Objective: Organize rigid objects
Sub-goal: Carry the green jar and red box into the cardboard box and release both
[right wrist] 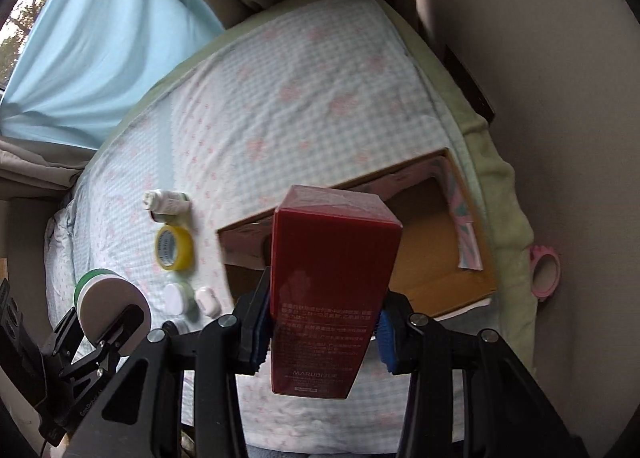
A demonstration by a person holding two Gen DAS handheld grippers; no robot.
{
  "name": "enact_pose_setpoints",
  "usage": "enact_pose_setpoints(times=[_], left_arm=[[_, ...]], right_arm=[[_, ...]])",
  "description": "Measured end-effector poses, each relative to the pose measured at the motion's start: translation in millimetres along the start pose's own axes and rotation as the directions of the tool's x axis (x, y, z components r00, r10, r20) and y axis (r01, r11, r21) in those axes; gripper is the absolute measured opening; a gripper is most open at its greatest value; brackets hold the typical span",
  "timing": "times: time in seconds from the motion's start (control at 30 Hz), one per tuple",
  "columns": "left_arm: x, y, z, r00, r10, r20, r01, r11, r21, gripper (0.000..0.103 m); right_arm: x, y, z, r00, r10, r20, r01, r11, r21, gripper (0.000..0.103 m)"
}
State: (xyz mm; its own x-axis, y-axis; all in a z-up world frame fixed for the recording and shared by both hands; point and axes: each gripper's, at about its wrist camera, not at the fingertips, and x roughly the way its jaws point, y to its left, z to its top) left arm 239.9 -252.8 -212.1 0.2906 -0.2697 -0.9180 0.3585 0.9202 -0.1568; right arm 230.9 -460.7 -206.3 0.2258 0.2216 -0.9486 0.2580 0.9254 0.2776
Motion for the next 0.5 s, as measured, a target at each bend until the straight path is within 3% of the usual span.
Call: enact_pose_setpoints(times=[0.3,0.5], left_arm=[[109,-48,11,0.986,0.035,-0.165,-0.027,0.998,0.053,0.053],[181,-53,7,0.952,0.071,-0.299,-0.048,0.995,0.086,0.053]], right_arm=[[82,-66,18,0.993,-0.014,-0.113,0.019,0.999,0.037,0.040],[128,-80,25,0.982,-0.012,-0.186,0.022,0.998,0.051,0.040]])
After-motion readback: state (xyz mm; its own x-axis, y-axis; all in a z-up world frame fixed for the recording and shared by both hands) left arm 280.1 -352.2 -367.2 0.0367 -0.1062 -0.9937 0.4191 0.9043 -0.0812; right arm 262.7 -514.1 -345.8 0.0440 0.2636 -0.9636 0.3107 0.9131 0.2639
